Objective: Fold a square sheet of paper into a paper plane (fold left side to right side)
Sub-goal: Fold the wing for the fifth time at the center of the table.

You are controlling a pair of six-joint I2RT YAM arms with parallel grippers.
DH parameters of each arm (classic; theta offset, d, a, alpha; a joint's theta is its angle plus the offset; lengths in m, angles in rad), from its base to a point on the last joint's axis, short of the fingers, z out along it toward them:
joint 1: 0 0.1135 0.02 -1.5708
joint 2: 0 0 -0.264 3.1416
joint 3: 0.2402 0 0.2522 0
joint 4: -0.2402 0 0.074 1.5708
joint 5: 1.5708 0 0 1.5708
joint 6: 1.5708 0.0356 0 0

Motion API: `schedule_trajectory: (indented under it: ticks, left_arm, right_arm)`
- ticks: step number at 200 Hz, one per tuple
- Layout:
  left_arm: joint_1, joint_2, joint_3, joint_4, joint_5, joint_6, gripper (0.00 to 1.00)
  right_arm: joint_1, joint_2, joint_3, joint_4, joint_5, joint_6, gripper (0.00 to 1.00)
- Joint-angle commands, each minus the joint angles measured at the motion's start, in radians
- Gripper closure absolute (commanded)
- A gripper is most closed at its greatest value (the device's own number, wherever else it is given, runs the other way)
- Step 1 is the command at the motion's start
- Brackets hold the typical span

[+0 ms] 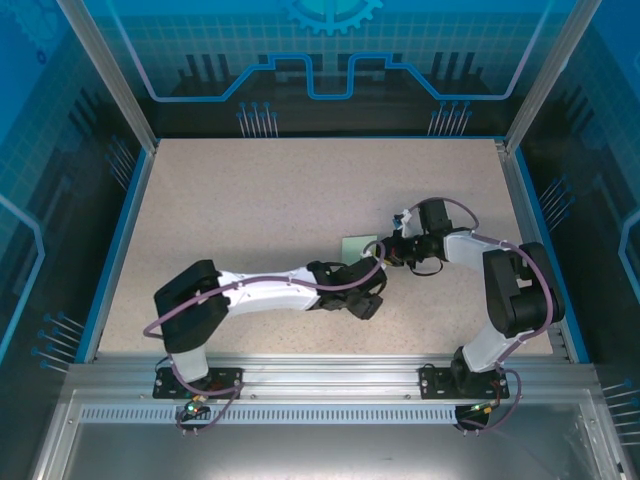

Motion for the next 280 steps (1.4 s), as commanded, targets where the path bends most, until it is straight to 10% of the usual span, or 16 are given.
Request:
schedule_trajectory:
  ticks: [1, 230, 280]
  left_arm:
    - [-0.019, 0.061, 0.067, -0.124, -0.138, -0.020, 0.26]
    - [-0.007, 0.221, 0.152, -0.169, -0.179, -0.067, 0.60]
    - [-0.004, 0.162, 0.141, -0.165, -0.191, -0.053, 0.48]
  right_arm:
    - [0.019, 0.019, 0.023, -0.029, 0.002, 0.012, 0.93]
    - [0.026, 0.050, 0.051, -0.101, 0.012, -0.049, 0.92]
    - [0.022, 0.061, 0.056, -0.108, 0.012, -0.023, 0.92]
